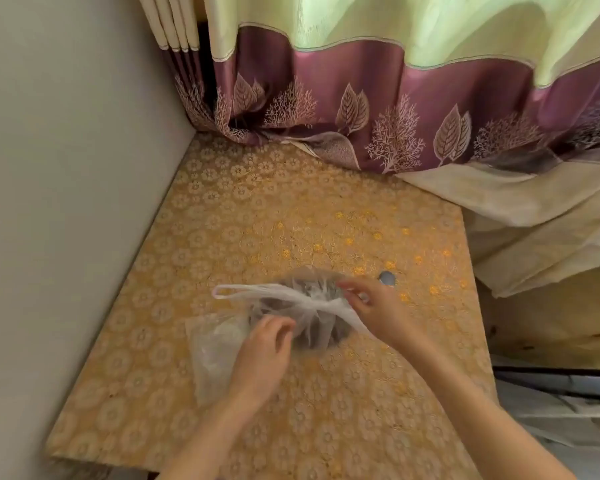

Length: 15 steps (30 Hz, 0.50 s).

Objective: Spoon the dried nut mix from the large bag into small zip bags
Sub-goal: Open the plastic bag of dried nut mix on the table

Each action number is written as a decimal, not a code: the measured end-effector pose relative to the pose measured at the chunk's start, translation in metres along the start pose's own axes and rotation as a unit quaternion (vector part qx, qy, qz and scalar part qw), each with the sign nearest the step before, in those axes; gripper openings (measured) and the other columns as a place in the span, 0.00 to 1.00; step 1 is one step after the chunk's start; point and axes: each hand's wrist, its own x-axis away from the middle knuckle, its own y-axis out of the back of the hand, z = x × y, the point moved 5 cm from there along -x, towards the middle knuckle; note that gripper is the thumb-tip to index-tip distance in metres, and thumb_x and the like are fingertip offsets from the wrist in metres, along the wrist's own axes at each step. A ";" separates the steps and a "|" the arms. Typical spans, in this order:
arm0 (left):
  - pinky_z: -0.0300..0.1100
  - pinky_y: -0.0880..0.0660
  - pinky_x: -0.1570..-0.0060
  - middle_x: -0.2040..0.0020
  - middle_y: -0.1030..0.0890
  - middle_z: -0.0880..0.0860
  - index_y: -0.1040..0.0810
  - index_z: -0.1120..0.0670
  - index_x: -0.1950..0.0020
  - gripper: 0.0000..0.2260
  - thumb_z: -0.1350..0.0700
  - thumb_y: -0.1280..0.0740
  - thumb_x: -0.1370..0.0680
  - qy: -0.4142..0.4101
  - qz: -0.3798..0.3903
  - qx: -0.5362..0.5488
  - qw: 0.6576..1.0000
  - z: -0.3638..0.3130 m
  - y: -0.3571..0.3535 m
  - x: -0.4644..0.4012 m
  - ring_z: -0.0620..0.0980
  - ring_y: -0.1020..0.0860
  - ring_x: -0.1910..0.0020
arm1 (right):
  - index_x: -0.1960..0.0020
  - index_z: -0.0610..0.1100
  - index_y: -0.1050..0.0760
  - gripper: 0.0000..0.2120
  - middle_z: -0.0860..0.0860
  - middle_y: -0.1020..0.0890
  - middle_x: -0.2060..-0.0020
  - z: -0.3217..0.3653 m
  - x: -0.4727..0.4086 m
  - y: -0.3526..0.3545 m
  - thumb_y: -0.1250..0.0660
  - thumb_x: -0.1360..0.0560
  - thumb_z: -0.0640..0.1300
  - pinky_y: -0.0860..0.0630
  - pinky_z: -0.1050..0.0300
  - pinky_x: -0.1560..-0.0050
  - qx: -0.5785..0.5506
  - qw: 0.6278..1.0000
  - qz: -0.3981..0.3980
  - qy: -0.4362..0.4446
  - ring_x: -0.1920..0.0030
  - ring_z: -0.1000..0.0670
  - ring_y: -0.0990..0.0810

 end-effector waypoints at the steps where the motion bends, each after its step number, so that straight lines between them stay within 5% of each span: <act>1: 0.35 0.29 0.48 0.47 0.27 0.42 0.24 0.48 0.44 0.07 0.55 0.39 0.20 -0.030 -0.027 -0.022 0.999 -0.008 -0.005 -0.008 0.40 0.27 0.48 | 0.35 0.50 0.26 0.16 0.56 0.25 0.40 0.002 -0.010 -0.004 0.39 0.21 0.42 0.32 0.61 0.43 0.051 0.998 0.022 0.030 0.44 0.55 0.26; 4: 0.41 0.31 0.44 0.46 0.29 0.45 0.25 0.51 0.43 0.10 0.49 0.37 0.22 -0.076 -0.094 -0.092 0.988 -0.023 -0.016 -0.030 0.44 0.31 0.45 | 0.28 0.52 0.34 0.22 0.51 0.30 0.31 -0.007 -0.038 -0.024 0.37 0.22 0.47 0.34 0.54 0.36 0.166 0.975 0.127 0.076 0.38 0.50 0.28; 7: 0.41 0.35 0.49 0.47 0.30 0.46 0.28 0.50 0.43 0.15 0.43 0.36 0.25 -0.101 -0.132 -0.149 0.975 -0.016 -0.025 -0.047 0.45 0.34 0.47 | 0.28 0.51 0.34 0.24 0.51 0.25 0.45 -0.025 -0.056 -0.040 0.35 0.23 0.50 0.31 0.58 0.51 0.194 0.964 0.162 0.082 0.51 0.53 0.26; 10: 0.38 0.45 0.53 0.47 0.32 0.42 0.30 0.46 0.42 0.15 0.42 0.37 0.25 -0.115 -0.136 -0.179 0.968 -0.005 -0.036 -0.062 0.41 0.38 0.49 | 0.44 0.45 0.22 0.10 0.58 0.28 0.63 -0.035 -0.071 -0.043 0.33 0.24 0.47 0.36 0.61 0.62 0.200 0.964 0.133 0.112 0.64 0.56 0.30; 15: 0.39 0.43 0.48 0.48 0.27 0.45 0.26 0.50 0.44 0.09 0.51 0.37 0.23 -0.162 -0.156 -0.152 0.962 0.005 -0.043 -0.085 0.45 0.29 0.47 | 0.57 0.47 0.23 0.04 0.58 0.24 0.66 -0.042 -0.087 -0.033 0.33 0.24 0.45 0.33 0.70 0.66 0.119 0.982 0.065 0.132 0.65 0.61 0.28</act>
